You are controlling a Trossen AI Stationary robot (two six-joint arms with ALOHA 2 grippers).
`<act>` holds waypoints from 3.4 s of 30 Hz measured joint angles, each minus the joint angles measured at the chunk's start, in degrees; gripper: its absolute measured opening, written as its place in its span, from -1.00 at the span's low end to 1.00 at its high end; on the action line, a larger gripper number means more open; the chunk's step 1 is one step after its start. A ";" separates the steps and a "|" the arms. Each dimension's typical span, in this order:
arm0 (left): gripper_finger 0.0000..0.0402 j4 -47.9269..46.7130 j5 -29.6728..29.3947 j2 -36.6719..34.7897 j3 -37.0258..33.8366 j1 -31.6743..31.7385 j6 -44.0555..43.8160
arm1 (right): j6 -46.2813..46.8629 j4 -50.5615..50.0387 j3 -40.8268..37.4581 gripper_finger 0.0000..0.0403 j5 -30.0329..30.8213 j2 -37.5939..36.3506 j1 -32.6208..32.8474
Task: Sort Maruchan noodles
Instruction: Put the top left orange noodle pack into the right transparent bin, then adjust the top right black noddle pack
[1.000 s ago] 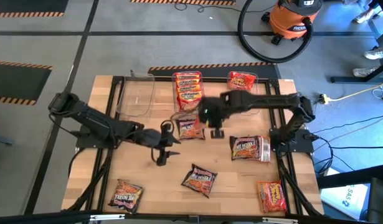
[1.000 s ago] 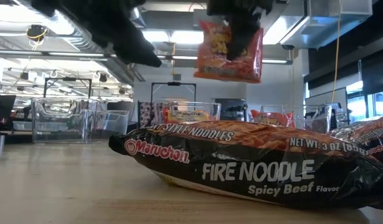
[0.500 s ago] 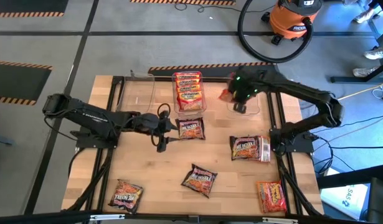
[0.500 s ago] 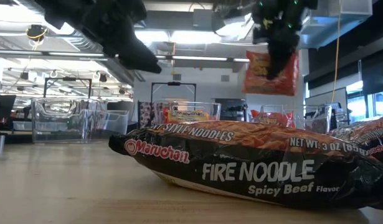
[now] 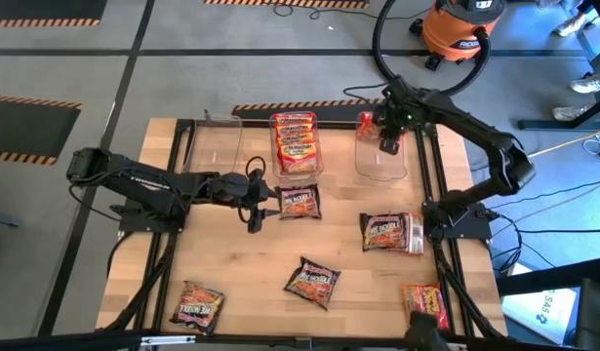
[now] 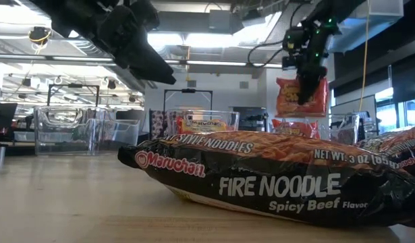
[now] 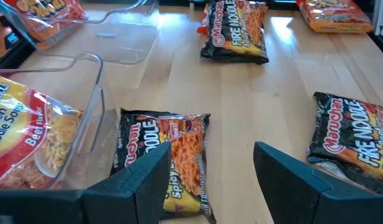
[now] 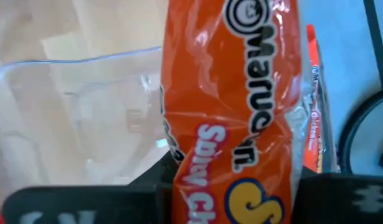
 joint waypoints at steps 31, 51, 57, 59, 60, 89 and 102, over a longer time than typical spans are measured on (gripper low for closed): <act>0.10 2.60 0.00 0.00 0.00 -0.02 -0.42 | -4.28 7.08 0.04 -0.47 0.31 19.78 -2.93; 0.10 2.64 1.73 0.00 0.00 -0.04 -0.39 | -3.18 2.11 6.21 0.00 9.56 21.13 -2.82; 0.10 2.64 1.70 0.00 0.00 -0.04 -0.39 | -3.13 1.27 6.97 -0.01 10.18 21.13 -2.82; 0.10 2.65 1.73 0.00 0.00 -0.04 -0.39 | -3.05 0.14 7.02 -0.02 10.67 21.13 -2.82; 0.10 2.67 1.70 0.00 0.00 -0.04 -0.39 | -2.84 -0.36 7.02 -0.02 10.91 21.11 -2.84; 0.10 2.64 1.70 0.00 0.00 -0.03 -0.35 | 2.58 -5.44 7.04 -0.02 6.12 12.30 -2.84; 0.10 2.64 1.69 0.00 0.00 -0.04 -0.39 | 10.63 -12.64 11.09 -0.02 8.33 6.90 1.87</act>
